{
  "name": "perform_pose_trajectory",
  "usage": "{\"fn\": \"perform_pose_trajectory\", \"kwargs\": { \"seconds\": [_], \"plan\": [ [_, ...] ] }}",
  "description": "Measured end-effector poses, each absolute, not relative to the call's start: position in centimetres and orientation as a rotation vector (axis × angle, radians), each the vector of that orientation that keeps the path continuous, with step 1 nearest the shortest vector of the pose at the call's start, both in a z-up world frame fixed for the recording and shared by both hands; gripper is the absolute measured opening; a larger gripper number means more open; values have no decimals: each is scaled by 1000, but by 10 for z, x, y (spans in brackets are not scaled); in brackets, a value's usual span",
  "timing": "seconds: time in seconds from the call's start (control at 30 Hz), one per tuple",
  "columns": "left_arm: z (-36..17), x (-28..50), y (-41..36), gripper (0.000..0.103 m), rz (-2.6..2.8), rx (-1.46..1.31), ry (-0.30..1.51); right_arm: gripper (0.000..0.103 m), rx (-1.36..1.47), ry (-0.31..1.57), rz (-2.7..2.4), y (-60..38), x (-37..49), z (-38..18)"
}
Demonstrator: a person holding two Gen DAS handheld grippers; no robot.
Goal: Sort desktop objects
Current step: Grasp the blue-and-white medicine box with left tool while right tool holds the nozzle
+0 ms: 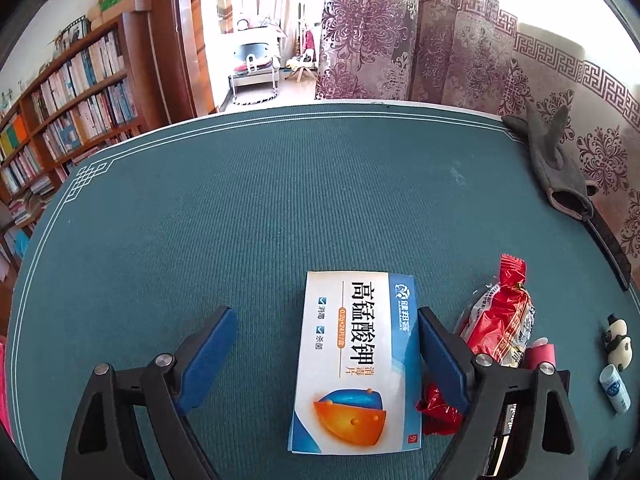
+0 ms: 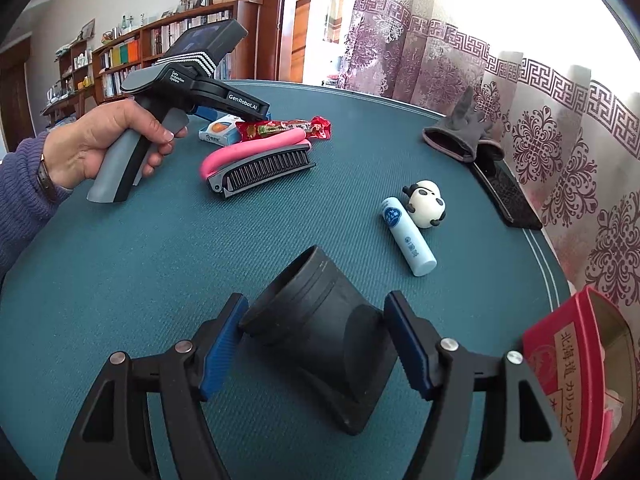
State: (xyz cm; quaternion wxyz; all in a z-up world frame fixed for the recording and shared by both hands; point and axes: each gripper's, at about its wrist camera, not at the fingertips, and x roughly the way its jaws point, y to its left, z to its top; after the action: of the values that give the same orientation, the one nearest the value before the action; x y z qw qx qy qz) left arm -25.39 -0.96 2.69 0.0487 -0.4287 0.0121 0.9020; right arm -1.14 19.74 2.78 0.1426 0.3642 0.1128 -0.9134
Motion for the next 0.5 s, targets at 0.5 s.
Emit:
{"fn": "perform_pose_trajectory", "kwargs": {
  "seconds": [0.5],
  "plan": [
    [37, -270, 9, 82, 2779, -1290, 61, 74, 1053, 336, -2635, 197, -12, 27]
  ]
}}
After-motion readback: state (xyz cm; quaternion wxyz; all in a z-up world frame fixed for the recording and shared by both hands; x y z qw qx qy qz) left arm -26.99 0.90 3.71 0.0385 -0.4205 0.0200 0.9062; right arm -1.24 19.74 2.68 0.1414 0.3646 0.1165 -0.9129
